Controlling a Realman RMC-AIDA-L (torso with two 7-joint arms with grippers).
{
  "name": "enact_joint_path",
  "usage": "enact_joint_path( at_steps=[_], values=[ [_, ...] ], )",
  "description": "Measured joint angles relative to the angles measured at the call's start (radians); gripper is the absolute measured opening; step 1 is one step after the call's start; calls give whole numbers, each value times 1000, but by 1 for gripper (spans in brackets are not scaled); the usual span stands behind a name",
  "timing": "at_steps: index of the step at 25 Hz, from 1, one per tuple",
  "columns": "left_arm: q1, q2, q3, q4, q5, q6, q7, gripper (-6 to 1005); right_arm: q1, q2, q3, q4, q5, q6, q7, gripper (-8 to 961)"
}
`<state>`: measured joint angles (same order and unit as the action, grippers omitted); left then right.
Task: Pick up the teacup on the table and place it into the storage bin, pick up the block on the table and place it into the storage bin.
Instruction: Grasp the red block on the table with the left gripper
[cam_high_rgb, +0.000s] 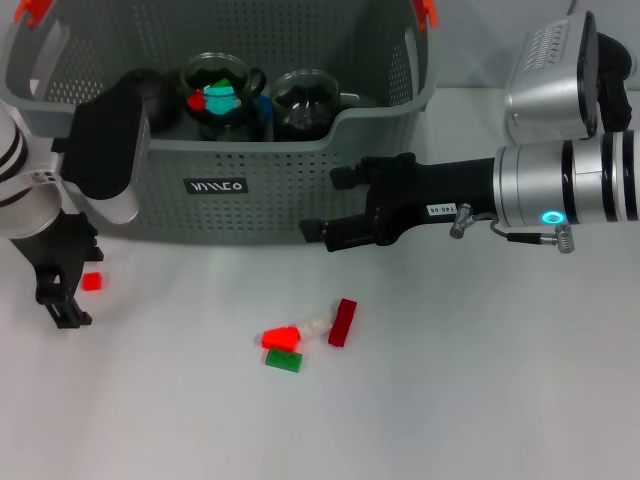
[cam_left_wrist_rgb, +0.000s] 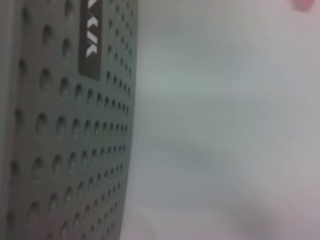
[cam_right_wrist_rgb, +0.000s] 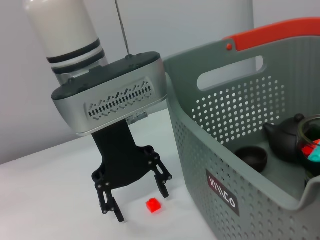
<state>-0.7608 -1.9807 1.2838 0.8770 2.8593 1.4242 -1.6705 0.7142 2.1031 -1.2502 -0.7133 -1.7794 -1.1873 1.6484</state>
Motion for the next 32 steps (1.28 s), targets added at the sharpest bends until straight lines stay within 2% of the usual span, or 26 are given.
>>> enact_joint_path(
  at_steps=[32],
  values=[
    [-3, 0, 18, -44, 0, -23, -16, 871, -2, 0, -2, 8, 0, -3, -1, 942]
  ],
)
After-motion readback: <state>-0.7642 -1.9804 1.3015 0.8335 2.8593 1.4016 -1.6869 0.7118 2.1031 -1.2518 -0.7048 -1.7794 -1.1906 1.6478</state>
